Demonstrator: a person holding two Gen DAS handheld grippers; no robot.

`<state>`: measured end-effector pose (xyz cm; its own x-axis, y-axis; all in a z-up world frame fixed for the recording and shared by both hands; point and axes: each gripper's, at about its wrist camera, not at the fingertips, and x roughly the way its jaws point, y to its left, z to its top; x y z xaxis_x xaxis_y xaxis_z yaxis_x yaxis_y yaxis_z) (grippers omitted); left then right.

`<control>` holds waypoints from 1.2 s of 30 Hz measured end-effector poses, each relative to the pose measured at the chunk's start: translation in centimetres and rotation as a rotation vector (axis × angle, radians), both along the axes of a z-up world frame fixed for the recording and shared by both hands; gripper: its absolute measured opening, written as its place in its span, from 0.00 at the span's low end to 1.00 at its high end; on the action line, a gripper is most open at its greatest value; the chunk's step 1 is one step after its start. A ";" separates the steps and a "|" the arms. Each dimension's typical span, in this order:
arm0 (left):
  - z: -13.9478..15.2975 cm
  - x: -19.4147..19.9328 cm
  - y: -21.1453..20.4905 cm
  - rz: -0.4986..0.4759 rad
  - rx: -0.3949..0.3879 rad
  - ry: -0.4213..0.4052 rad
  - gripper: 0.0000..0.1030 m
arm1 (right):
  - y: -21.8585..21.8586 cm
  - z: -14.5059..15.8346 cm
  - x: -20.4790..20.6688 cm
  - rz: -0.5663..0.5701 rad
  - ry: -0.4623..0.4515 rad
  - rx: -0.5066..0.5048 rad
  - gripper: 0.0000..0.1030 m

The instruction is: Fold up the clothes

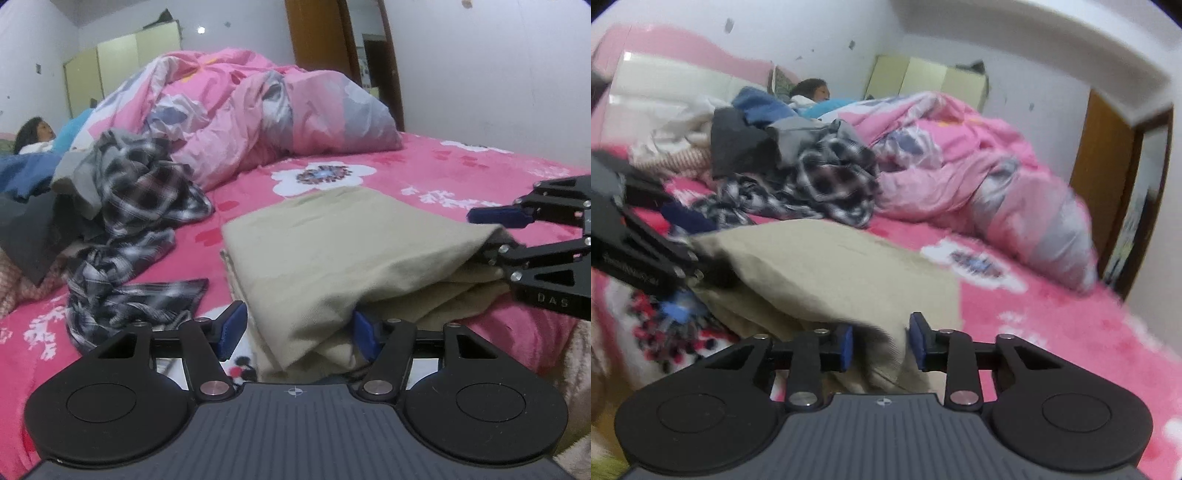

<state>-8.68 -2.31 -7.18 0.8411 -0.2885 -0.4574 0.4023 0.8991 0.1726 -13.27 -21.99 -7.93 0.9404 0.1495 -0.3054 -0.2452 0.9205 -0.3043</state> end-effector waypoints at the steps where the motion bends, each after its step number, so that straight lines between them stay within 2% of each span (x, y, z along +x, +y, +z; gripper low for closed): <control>1: -0.1 0.1 0.3 0.010 -0.008 0.009 0.60 | -0.6 0.0 0.1 -0.022 0.001 0.005 0.29; 3: -0.5 0.6 1.2 0.024 -0.054 0.043 0.61 | -2.4 -0.5 0.6 -0.086 0.022 0.057 0.31; 6: -0.7 1.0 2.1 0.033 -0.121 0.088 0.62 | -5.0 -1.0 1.0 -0.085 0.080 0.212 0.35; 7: -0.7 1.0 2.1 0.033 -0.122 0.088 0.62 | -5.0 -0.9 0.9 -0.081 0.079 0.212 0.35; 10: -0.5 0.9 2.7 0.036 -0.141 0.103 0.61 | -3.9 -0.9 0.3 -0.062 0.048 0.124 0.35; 16: 1.0 0.1 5.6 0.012 -0.237 0.157 0.61 | -3.9 -0.1 -1.9 -0.005 0.045 0.118 0.39; 19: 1.4 -0.3 5.4 -0.041 -0.219 0.150 0.61 | -4.0 -0.1 -2.3 -0.003 0.048 0.122 0.39; 23: 0.8 -0.3 3.1 -0.096 -0.114 0.122 0.61 | -3.4 -0.2 -1.1 -0.001 0.061 0.120 0.39; 25: 0.5 0.0 2.3 -0.098 -0.097 0.100 0.61 | -3.0 -0.1 -0.9 0.003 0.060 0.113 0.39; 29: 0.6 1.0 1.8 -0.056 -0.135 0.058 0.61 | -2.7 0.0 -0.6 0.000 0.060 0.121 0.39; 33: 1.0 1.2 2.5 0.039 -0.122 -0.004 0.59 | -2.1 0.9 -0.6 -0.003 0.020 0.111 0.37; 36: 0.5 1.1 3.7 0.062 -0.131 0.012 0.59 | -1.8 1.4 -0.7 0.001 -0.004 0.110 0.37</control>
